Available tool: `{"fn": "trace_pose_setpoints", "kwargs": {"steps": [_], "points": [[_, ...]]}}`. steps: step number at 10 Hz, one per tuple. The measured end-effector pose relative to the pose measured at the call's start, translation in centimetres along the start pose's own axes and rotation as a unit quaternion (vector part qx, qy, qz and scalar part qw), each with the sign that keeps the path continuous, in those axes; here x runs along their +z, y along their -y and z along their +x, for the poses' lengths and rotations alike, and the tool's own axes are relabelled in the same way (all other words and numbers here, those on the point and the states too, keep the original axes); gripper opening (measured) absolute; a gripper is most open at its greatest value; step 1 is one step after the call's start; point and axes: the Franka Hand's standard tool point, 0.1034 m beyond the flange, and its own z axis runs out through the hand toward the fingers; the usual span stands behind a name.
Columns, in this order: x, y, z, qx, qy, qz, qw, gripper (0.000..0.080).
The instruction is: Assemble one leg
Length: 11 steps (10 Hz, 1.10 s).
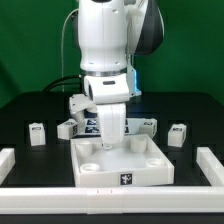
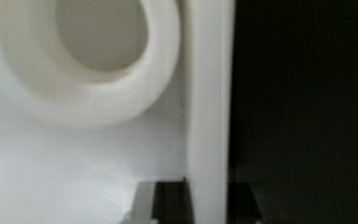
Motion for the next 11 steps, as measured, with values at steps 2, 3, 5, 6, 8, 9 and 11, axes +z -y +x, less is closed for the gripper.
{"fn": "trace_pose_setpoints", "kwargs": {"steps": [2,3,5,6,8,9,11], "points": [[0.0,-0.1,-0.2,0.002,0.000,0.000,1.000,0.0066],[0.0,-0.1,-0.2,0.002,0.000,0.000,1.000,0.0066],[-0.1,0.0,-0.6,0.008,0.000,-0.002,1.000,0.0066],[-0.2,0.2,-1.2,0.027,0.000,-0.006,1.000,0.0065],[0.0,-0.3,0.5,0.105,-0.003,-0.018,0.994,0.0063],[0.0,-0.7,1.2,0.119,-0.005,-0.019,0.993,0.0063],[0.0,-1.3,1.9,0.105,-0.006,-0.020,0.994,0.0063]]}}
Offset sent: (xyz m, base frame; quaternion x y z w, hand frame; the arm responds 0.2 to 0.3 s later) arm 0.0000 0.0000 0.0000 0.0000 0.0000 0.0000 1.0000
